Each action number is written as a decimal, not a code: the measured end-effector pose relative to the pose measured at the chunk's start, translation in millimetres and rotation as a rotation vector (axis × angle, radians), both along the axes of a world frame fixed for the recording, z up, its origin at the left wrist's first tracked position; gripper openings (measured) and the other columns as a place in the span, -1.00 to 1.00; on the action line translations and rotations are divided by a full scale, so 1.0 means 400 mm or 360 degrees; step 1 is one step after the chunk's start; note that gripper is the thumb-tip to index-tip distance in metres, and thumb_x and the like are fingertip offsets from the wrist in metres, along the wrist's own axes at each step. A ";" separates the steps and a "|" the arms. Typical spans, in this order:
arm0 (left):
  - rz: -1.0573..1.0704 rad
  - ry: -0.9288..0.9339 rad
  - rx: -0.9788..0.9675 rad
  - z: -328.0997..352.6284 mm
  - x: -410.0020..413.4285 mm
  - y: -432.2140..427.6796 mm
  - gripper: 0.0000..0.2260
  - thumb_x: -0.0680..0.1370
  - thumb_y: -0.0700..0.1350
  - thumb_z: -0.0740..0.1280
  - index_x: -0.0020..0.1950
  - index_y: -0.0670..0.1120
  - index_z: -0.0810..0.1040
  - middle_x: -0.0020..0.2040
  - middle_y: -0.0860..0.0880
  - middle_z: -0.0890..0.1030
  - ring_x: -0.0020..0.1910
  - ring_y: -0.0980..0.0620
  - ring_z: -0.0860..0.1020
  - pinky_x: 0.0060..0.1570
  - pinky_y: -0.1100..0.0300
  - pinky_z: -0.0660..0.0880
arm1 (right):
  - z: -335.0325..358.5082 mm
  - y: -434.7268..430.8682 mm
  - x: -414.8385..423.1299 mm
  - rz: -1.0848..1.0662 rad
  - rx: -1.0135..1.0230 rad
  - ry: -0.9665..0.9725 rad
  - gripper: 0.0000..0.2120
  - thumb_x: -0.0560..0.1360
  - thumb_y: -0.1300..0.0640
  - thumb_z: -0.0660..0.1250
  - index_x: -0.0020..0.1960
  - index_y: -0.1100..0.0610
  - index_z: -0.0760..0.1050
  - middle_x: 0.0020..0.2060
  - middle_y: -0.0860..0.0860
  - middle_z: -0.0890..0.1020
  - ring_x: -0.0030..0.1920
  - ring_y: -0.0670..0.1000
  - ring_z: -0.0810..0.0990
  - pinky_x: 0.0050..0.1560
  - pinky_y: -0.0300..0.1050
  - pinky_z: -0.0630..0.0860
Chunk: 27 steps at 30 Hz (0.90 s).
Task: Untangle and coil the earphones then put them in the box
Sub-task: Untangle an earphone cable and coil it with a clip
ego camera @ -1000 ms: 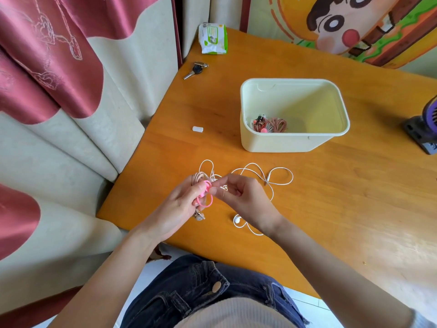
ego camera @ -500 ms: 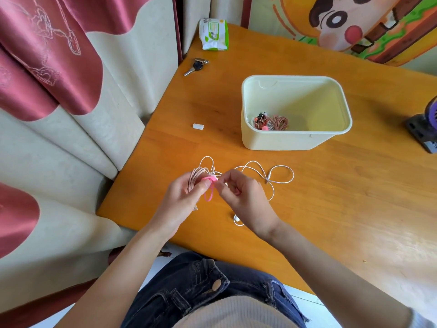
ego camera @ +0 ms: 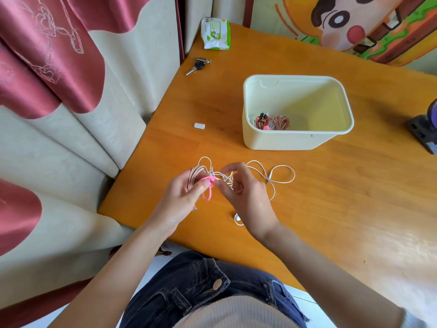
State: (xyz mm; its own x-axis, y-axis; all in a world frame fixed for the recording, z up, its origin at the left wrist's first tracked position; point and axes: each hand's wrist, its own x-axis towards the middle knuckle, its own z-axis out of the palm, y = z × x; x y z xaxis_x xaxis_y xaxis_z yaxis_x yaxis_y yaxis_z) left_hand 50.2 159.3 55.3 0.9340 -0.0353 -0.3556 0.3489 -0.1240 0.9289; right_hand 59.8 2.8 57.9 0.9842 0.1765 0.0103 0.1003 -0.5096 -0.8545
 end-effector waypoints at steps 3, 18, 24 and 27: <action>0.0013 0.0000 0.0060 0.001 -0.002 -0.004 -0.83 0.49 -0.01 0.34 -0.04 -0.09 0.58 -0.29 0.07 0.52 -0.26 0.09 0.47 -0.28 0.20 0.41 | -0.009 -0.009 -0.008 0.0123 -0.0373 -0.0499 -0.88 0.49 0.07 0.35 -0.03 0.09 0.56 -0.47 -0.17 0.42 -0.34 -0.05 0.34 -0.41 -0.33 0.21; 0.0151 -0.0082 -0.0043 0.017 -0.004 -0.043 -0.89 0.58 -0.13 0.27 -0.07 -0.06 0.59 -0.38 0.15 0.48 -0.38 0.20 0.41 -0.41 0.32 0.38 | 0.023 -0.006 0.010 -0.0125 0.0105 -0.0022 -0.83 0.38 -0.04 0.42 -0.08 0.00 0.57 -0.52 -0.12 0.24 -0.44 -0.10 0.29 -0.39 -0.35 0.25; 0.0097 -0.0067 0.0024 0.011 -0.009 -0.027 -0.97 0.53 -0.11 0.34 -0.08 -0.03 0.57 -0.42 0.16 0.47 -0.39 0.18 0.40 -0.39 0.26 0.38 | 0.017 -0.028 0.029 0.0063 0.0187 0.0160 -0.87 0.43 0.03 0.42 -0.07 0.04 0.68 -0.57 -0.12 0.25 -0.44 -0.06 0.22 -0.38 -0.19 0.22; 0.0101 -0.0044 -0.0001 0.010 -0.010 -0.032 -0.93 0.54 -0.16 0.33 -0.10 -0.01 0.59 -0.43 0.13 0.43 -0.42 0.16 0.37 -0.40 0.22 0.38 | 0.014 -0.032 0.028 0.0054 0.0132 0.0096 -0.93 0.45 0.09 0.42 -0.12 0.06 0.67 -0.54 -0.12 0.23 -0.45 -0.08 0.21 -0.40 -0.29 0.19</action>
